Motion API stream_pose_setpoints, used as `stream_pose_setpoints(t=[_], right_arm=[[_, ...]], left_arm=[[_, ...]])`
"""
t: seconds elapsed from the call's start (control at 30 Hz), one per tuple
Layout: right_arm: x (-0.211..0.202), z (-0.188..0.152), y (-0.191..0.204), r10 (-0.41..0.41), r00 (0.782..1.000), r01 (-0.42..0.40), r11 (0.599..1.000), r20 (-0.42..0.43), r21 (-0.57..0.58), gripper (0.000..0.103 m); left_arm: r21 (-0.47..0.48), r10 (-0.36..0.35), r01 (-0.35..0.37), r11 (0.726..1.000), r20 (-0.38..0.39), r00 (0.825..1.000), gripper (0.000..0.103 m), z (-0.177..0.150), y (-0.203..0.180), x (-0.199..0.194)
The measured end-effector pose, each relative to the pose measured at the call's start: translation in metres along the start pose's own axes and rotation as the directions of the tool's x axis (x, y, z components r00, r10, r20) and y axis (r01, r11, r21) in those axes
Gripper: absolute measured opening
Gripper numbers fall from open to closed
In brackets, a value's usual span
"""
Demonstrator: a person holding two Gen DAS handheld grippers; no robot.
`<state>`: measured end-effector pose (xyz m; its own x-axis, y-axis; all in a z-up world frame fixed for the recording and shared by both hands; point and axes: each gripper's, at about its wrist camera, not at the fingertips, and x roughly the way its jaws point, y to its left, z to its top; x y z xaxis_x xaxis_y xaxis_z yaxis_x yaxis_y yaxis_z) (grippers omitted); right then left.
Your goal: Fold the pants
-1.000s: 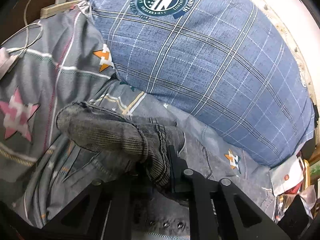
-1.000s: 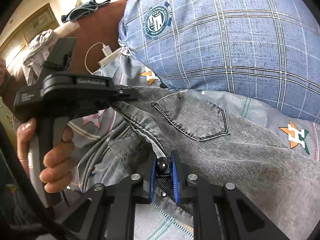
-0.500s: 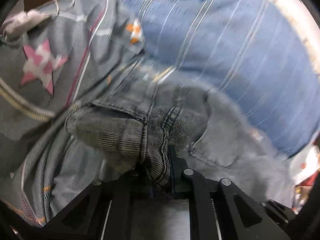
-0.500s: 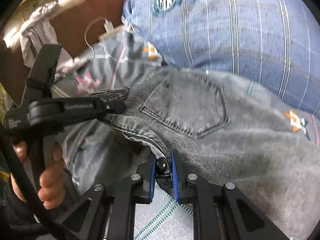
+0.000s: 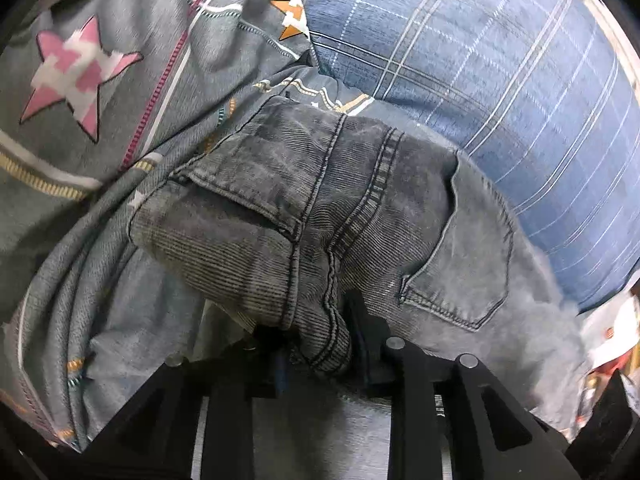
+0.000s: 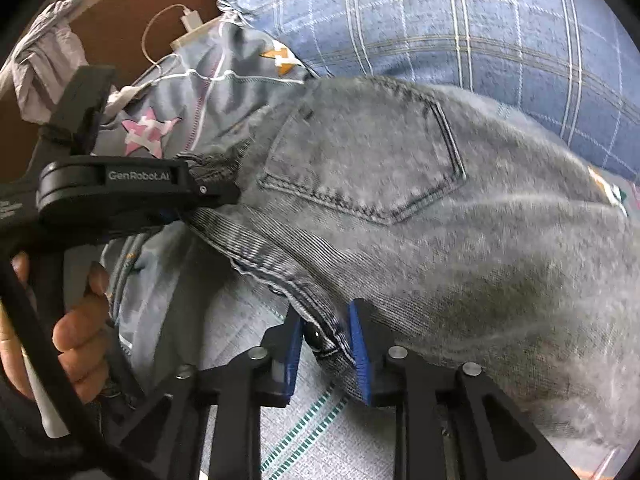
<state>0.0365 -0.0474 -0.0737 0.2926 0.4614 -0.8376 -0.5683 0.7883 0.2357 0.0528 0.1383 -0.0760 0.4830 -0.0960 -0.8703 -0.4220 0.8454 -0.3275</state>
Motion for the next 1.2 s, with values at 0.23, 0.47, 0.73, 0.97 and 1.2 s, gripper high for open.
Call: stream_pose_setpoints(t=[0.23, 0.47, 0.73, 0.97, 1.2], right_arm=[[-0.056, -0.015, -0.005, 0.046, 0.989, -0.059, 0.994, 0.139, 0.093, 0.074], [-0.108, -0.042, -0.031, 0.001, 0.966, -0.054, 0.979, 0.257, 0.199, 0.074], [-0.121, -0.050, -0.058, -0.049, 0.958, -0.042, 0.951, 0.284, 0.305, 0.074], [-0.120, -0.050, -0.068, -0.062, 0.956, -0.038, 0.942, 0.286, 0.332, 0.074], [-0.128, -0.053, -0.076, -0.080, 0.950, -0.036, 0.932, 0.303, 0.360, 0.074]], left_arm=[[0.095, 0.134, -0.167, 0.981, 0.289, 0.948, 0.079, -0.019, -0.025, -0.050], [0.245, 0.049, -0.157, 0.957, 0.395, 0.917, 0.082, -0.026, -0.058, -0.065], [0.349, 0.008, -0.165, 0.922, 0.411, 0.911, 0.082, -0.041, -0.080, -0.073], [0.366, -0.034, -0.143, 0.919, 0.437, 0.899, 0.082, -0.046, -0.091, -0.077], [0.403, -0.054, -0.144, 0.904, 0.442, 0.895, 0.082, -0.058, -0.102, -0.076]])
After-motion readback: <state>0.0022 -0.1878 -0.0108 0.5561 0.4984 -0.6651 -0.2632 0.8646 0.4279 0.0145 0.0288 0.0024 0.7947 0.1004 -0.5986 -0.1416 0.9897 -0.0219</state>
